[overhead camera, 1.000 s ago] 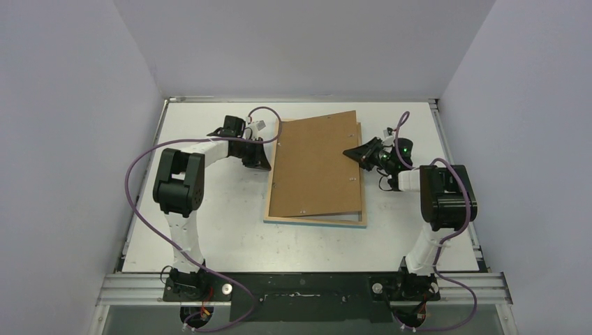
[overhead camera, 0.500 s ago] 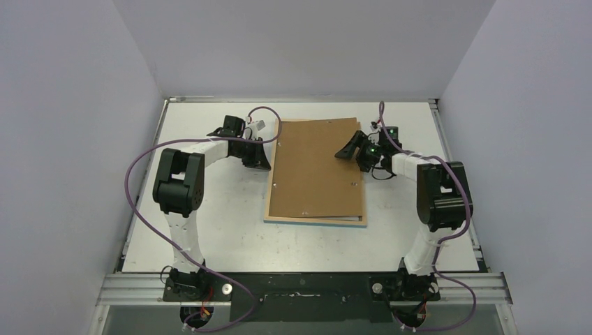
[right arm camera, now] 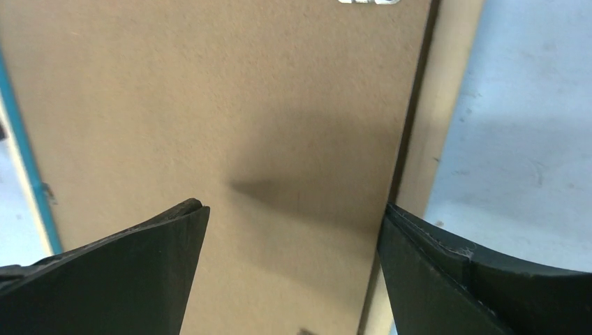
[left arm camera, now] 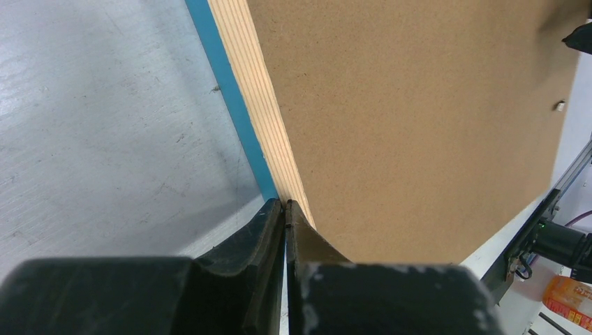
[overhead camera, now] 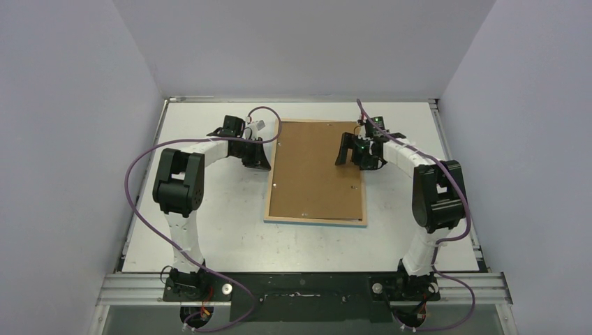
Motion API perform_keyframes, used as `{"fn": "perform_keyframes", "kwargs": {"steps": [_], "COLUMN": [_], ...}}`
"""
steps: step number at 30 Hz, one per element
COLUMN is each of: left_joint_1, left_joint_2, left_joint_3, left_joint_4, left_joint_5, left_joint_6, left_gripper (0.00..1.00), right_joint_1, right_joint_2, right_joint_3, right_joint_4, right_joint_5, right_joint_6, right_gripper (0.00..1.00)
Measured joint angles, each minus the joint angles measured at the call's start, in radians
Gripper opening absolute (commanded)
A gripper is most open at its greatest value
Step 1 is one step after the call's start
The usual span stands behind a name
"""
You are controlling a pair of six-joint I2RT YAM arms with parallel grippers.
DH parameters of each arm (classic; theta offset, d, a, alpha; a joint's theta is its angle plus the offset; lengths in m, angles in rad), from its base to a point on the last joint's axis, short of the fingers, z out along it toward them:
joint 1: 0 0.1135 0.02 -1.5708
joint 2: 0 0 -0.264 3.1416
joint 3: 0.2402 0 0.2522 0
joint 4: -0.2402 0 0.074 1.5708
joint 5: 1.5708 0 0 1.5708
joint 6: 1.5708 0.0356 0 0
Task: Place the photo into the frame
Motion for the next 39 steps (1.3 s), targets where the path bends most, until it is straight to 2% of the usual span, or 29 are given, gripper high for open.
{"fn": "perform_keyframes", "kwargs": {"steps": [9,19,26,29,32,33,35,36,37,39], "left_joint_1": [0.001,0.002,0.004,0.004,0.004,0.005,0.007,0.010,0.012,0.017], "left_joint_2": [0.000,0.000,0.000,0.000,0.000,0.000,0.000,0.000,0.000,-0.001], "left_joint_3": [0.000,0.000,0.015,0.031,0.032,0.032,0.030,0.029,0.026,0.016], "left_joint_4": [0.000,-0.002,-0.040,-0.056,-0.061,-0.065,-0.069,-0.070,-0.070,-0.068], "left_joint_5": [0.002,0.005,0.021,0.029,0.039,0.042,0.051,0.055,0.058,0.065], "left_joint_6": [0.000,0.000,0.001,0.001,0.004,0.005,0.010,0.011,0.012,0.017], "left_gripper": [0.02,0.03,0.21,0.21,0.19,0.18,0.16,0.15,0.14,0.11], "right_joint_1": [0.005,0.006,0.010,0.011,0.028,0.042,0.087,0.107,0.131,0.175], "right_joint_2": [0.000,-0.031,-0.088,-0.087,-0.082,-0.079,-0.065,-0.060,-0.053,-0.044], "right_joint_3": [0.051,0.079,0.073,0.073,0.073,0.073,0.080,0.082,0.084,0.084], "right_joint_4": [-0.105,-0.108,-0.036,0.007,0.049,0.066,0.093,0.105,0.121,0.152], "right_joint_5": [0.103,0.162,0.213,0.214,0.209,0.208,0.205,0.202,0.195,0.177], "right_joint_6": [-0.048,-0.048,-0.012,0.011,0.034,0.040,0.054,0.057,0.064,0.082], "right_gripper": [0.90,0.90,0.90,0.90,0.97,0.95,0.77,0.61,0.51,0.39]}}
